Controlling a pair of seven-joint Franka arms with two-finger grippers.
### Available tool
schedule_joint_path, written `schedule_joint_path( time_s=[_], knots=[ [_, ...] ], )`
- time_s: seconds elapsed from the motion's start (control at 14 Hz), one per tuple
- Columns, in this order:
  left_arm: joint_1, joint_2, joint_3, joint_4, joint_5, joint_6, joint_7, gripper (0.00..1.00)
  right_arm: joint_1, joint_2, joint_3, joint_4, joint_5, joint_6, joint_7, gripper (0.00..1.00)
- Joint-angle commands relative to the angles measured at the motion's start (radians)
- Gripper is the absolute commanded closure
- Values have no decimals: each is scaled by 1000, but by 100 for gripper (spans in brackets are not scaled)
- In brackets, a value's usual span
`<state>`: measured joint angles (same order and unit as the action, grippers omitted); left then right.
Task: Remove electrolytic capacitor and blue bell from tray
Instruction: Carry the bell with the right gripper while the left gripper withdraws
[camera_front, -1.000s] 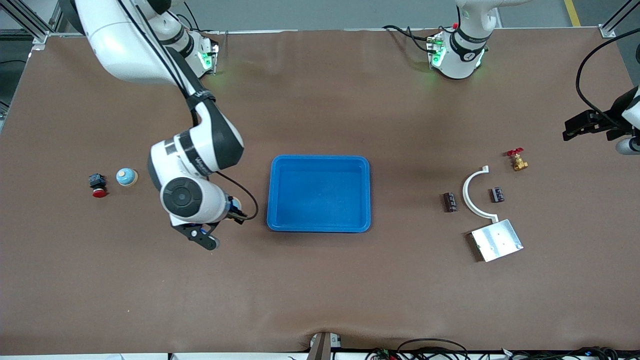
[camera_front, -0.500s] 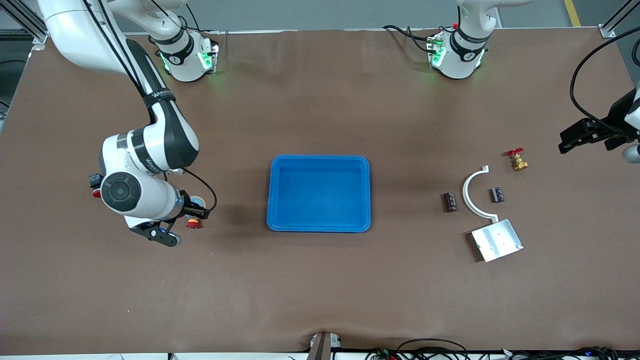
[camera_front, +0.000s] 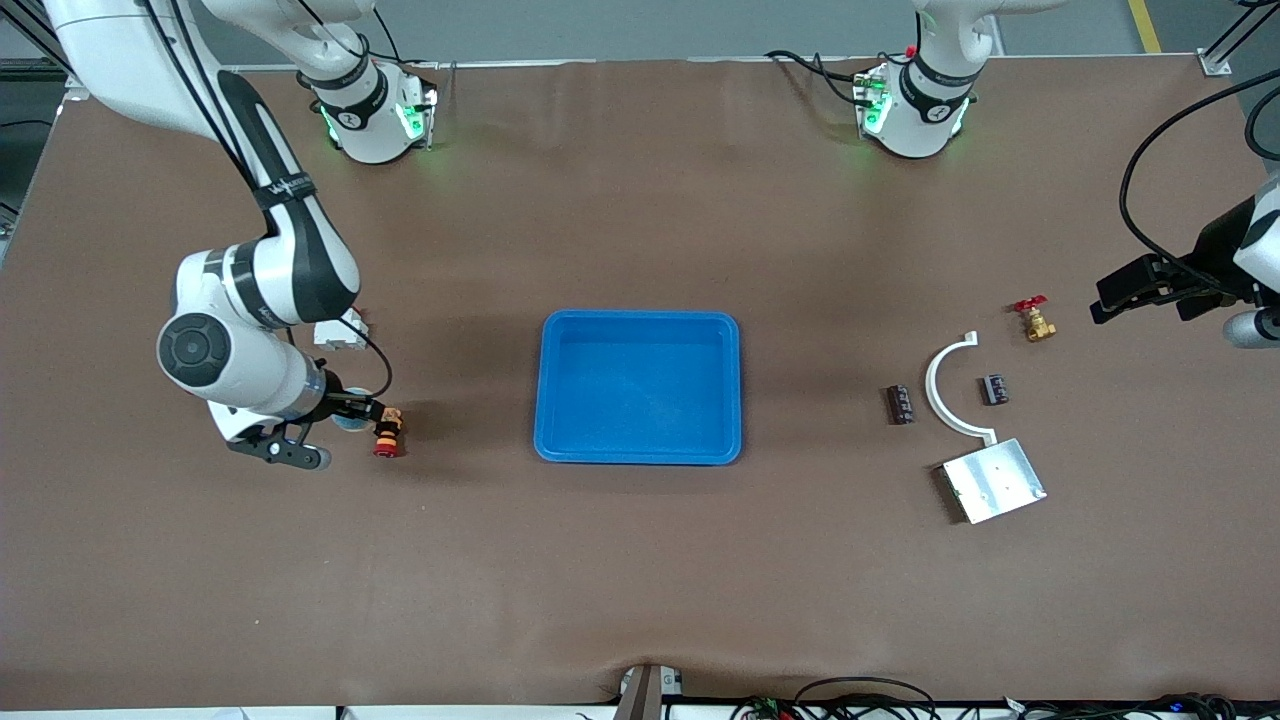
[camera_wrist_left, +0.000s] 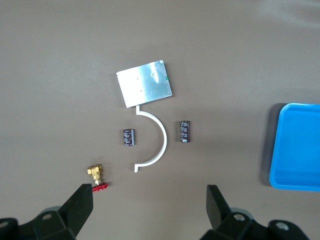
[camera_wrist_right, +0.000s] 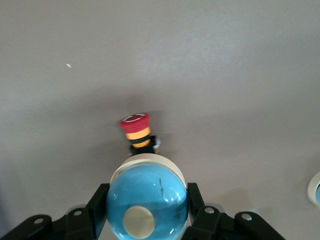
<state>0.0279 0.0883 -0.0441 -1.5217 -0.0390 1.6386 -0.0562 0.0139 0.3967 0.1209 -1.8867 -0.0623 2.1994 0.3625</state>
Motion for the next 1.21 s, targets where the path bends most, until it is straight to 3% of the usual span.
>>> schedule_joint_path(
  time_s=[0.0,0.71,1.14],
  knots=[
    [4,-7,1,23,-13,-13,9,0,-60,-65,19,-104,-14,69,-106,100],
    [0,-4,4,25,-2,-8,-5,0,-179,-76,16,-282,-30,333,-322,100],
    [-11,-4,-3,25,-2,-6,-8,0,-273,-29,16,-304,-30,442,-460,100]
  ],
)
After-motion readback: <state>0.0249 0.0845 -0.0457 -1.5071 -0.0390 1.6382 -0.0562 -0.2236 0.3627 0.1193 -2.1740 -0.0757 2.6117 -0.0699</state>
